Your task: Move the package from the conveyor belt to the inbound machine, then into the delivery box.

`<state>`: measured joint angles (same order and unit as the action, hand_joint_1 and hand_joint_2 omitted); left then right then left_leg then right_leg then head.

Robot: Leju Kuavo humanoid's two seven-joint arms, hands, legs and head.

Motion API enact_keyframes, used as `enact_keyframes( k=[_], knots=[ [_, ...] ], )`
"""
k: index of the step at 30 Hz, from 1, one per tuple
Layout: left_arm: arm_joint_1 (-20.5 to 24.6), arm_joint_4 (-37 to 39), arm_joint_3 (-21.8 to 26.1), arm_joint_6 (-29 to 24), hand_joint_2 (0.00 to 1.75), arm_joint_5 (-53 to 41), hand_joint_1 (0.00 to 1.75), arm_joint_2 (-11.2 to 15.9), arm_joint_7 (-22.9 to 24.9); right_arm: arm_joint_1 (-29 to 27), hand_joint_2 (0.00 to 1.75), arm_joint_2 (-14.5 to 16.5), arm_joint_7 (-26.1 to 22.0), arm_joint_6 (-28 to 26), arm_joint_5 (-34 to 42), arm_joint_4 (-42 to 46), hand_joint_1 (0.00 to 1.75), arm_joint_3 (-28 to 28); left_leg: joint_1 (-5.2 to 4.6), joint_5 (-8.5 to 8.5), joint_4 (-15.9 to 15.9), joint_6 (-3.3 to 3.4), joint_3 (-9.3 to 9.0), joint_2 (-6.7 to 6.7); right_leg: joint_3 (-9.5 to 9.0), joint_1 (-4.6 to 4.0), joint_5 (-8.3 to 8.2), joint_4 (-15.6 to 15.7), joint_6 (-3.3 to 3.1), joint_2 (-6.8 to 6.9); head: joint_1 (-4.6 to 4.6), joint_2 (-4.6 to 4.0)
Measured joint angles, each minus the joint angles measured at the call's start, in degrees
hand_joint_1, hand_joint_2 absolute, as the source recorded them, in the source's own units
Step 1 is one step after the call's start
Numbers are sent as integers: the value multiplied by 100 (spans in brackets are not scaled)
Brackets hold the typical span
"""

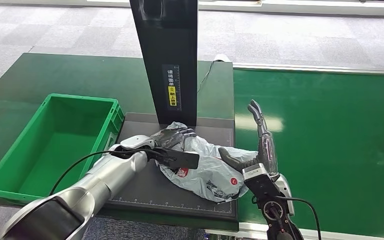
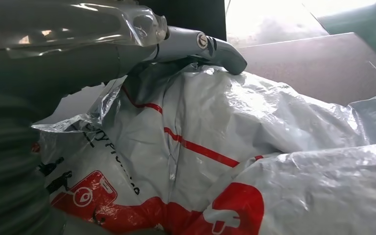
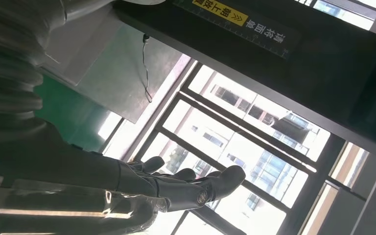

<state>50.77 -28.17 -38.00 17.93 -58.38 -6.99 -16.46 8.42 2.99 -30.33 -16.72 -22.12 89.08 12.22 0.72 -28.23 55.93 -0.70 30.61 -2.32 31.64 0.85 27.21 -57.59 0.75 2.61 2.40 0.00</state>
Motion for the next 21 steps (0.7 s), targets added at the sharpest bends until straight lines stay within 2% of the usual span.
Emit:
enact_keyframes(
  k=[11, 12, 15, 16, 17, 21],
  knots=[
    [114, 223, -72, 2, 175, 0, 0, -74, -1, -1, 175, 0, 2, -2, -2, -12, 0, -2, 0, 0, 0, 0, -10, 0, -11, 0, 0, 0, 0, 0, -1, 0],
    [118, 231, -76, 2, 175, 0, 11, -76, 0, -1, 175, 0, 2, -2, -2, -14, 0, -3, 0, 0, 0, 0, -10, 0, -11, 0, 0, 0, 0, 0, -1, 0],
    [124, 243, -95, -12, 175, 0, 135, -79, -4, -3, 175, 0, 11, -11, -16, -17, 0, -7, 0, 0, 0, 0, -12, 0, -12, 0, 0, 0, 0, 0, -1, 0],
    [121, 244, -101, -46, 175, 0, 168, -79, -9, -7, 175, 0, 19, -20, -30, -17, 0, -12, 0, 0, 0, 0, -12, 1, -13, 0, 0, 0, 0, 1, -1, 0],
    [115, 244, -104, -99, 175, 1, 173, -79, -16, -15, 175, 0, 26, -29, -48, -17, 0, -19, 0, 1, 0, 0, -13, 2, -14, 1, 0, 0, 0, 3, -1, 0],
    [35, 215, -107, -447, 175, 99, 175, -55, -113, -127, 175, -2, 37, -43, -114, 26, 0, -58, 0, 1, 0, 1, -13, 4, -17, 1, 0, 0, 0, 6, -2, 0]
  ],
)
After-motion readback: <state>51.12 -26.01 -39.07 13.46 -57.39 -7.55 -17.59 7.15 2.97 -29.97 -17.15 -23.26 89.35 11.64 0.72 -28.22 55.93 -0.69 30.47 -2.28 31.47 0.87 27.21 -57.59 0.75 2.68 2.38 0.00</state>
